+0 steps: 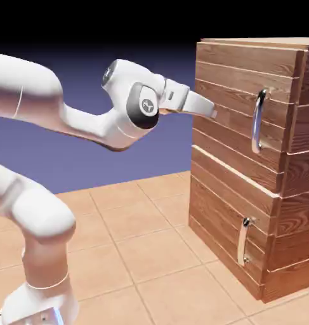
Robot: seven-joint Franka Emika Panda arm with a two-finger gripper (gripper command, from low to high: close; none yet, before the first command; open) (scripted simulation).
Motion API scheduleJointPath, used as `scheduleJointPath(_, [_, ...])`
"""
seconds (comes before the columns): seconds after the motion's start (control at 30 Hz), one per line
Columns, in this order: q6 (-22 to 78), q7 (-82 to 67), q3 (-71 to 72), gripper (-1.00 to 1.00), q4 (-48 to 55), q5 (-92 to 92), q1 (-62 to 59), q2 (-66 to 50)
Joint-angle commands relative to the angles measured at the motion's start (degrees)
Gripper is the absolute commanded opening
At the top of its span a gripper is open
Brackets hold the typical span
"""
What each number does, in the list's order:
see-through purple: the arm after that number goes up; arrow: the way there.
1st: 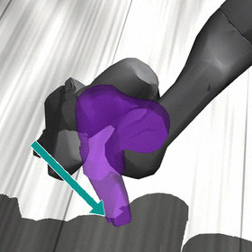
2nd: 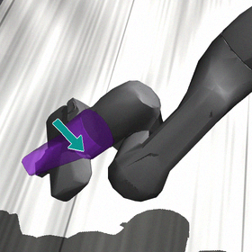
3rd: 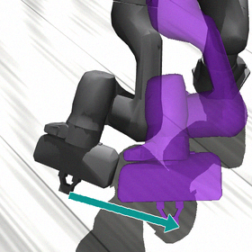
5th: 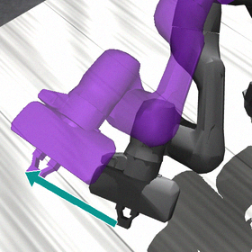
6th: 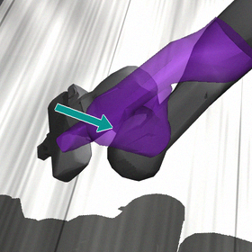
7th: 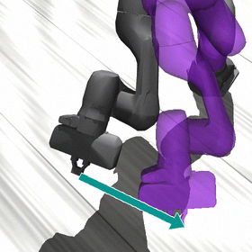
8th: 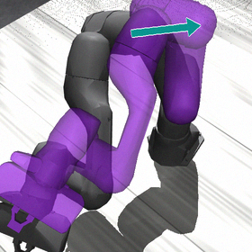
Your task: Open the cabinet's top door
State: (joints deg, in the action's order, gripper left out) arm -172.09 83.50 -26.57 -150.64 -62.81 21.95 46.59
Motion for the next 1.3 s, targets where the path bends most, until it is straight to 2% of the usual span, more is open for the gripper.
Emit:
scheduleJointPath(0.0, [0.08,1.63,-1.06,0.0,0.41,-2.5,0.84,0.55])
scheduleJointPath(1.1, [2.58,55.36,-35.84,0.0,13.97,-84.72,28.69,18.8])
scheduleJointPath(1.27, [4.27,55.89,-38.85,0.0,18.23,-86.46,35.12,17.73])
